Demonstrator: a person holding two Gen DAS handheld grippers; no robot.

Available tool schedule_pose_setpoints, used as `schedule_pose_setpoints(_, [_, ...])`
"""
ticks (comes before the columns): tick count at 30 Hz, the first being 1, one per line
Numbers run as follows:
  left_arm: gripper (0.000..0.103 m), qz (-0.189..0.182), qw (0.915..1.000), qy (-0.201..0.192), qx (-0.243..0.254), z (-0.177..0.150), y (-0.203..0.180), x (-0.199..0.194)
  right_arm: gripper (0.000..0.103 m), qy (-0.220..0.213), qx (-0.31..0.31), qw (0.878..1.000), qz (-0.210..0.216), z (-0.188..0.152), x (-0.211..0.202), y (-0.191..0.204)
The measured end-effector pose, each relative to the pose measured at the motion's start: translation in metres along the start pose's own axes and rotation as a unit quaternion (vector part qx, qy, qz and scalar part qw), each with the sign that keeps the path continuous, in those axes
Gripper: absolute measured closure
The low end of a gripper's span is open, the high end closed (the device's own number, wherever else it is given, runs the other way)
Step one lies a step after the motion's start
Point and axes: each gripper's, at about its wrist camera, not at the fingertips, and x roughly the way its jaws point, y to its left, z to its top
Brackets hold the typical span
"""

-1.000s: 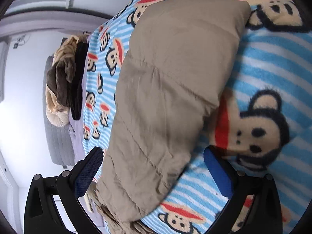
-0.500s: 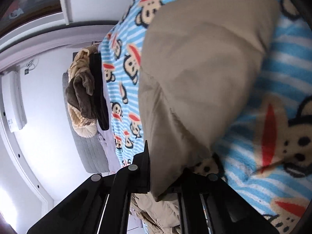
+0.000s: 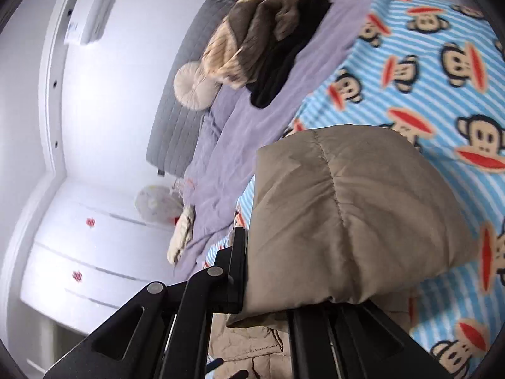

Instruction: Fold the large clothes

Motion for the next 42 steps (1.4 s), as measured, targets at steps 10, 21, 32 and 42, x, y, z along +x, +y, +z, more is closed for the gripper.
schedule_pose_setpoints(10, [0.003, 0.023, 0.9991, -0.017, -0.032, -0.002, 0.073, 0.001, 0.097, 0.164, -0.160, 0.972, -0.047, -0.115, 0.147, 0.081])
schedule_pose_setpoints(21, [0.003, 0.001, 0.9978, -0.014, -0.066, -0.011, 0.108, 0.016, 0.091, 0.225, -0.131, 0.948, -0.181, -0.171, 0.197, 0.028])
schedule_pose_setpoints(32, [0.003, -0.109, 0.9826, -0.038, -0.145, -0.002, 0.144, 0.007, 0.055, 0.074, 0.002, 0.981, -0.180, -0.113, 0.116, 0.033])
schedule_pose_setpoints(42, [0.003, -0.239, 0.9431, -0.077, -0.218, 0.001, 0.199, -0.011, 0.092, 0.167, -0.181, 0.963, -0.110, -0.169, 0.191, 0.118])
